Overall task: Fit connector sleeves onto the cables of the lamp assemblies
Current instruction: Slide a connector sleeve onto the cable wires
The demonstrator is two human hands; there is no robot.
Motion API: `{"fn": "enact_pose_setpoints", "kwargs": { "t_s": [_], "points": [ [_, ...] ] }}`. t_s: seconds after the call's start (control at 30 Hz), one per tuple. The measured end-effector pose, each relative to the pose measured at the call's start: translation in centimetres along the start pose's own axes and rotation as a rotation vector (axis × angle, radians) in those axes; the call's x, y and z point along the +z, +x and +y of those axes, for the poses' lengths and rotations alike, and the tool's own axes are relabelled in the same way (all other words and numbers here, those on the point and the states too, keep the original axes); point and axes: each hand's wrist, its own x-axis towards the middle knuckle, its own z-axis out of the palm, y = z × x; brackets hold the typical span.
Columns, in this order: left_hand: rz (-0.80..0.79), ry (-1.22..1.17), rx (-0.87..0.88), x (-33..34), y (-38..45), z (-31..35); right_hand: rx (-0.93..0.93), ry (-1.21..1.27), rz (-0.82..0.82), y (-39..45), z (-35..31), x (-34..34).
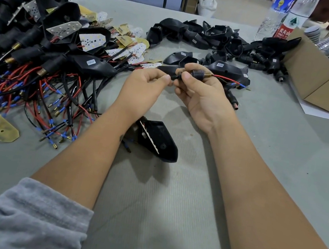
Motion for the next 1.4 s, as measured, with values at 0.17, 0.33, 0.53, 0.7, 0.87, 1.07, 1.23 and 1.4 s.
{"fn": "enact_pose_setpoints", "kwargs": {
  "t_s": [0.17,0.33,0.53,0.7,0.87,1.07,1.23,1.4],
  "points": [
    [-0.012,-0.014,0.025,0.1,-0.2,0.1,-0.004,-0.15,-0.028,0.0,0.1,0.1],
    [0.001,-0.22,-0.13,0.2,0.1,0.3,0.02,-0.129,0.016,0.2,0.3,0.3],
    [-0.069,-0.184,-0.084,0.2,-0.2,0.1,-0.058,-0.367,0.075,0.4,1.0,0.6],
    [-0.049,-0.105,-0.101,0.2,0.0,-0.3,0.03,-0.371,0.031,0.4,0.9,1.1],
    [-0.057,-0.073,-0.073,0.2,0.2,-0.3,0.091,-0.182,0.0,0.6,0.4,1.1],
    [-0.045,0.052,-0.02,0.2,0.3,-0.4,0.068,-0.132,0.114,0.8,0.7,0.7],
    [-0.057,-0.083,-0.111,0.2,0.4,-0.2,0.016,-0.06,0.188,1.1,0.7,0.2],
    [-0.12,-0.218,-0.182,-0.3,0.6,0.1,-0.013,-0.006,0.261,1.2,0.6,0.0]
  ]
}}
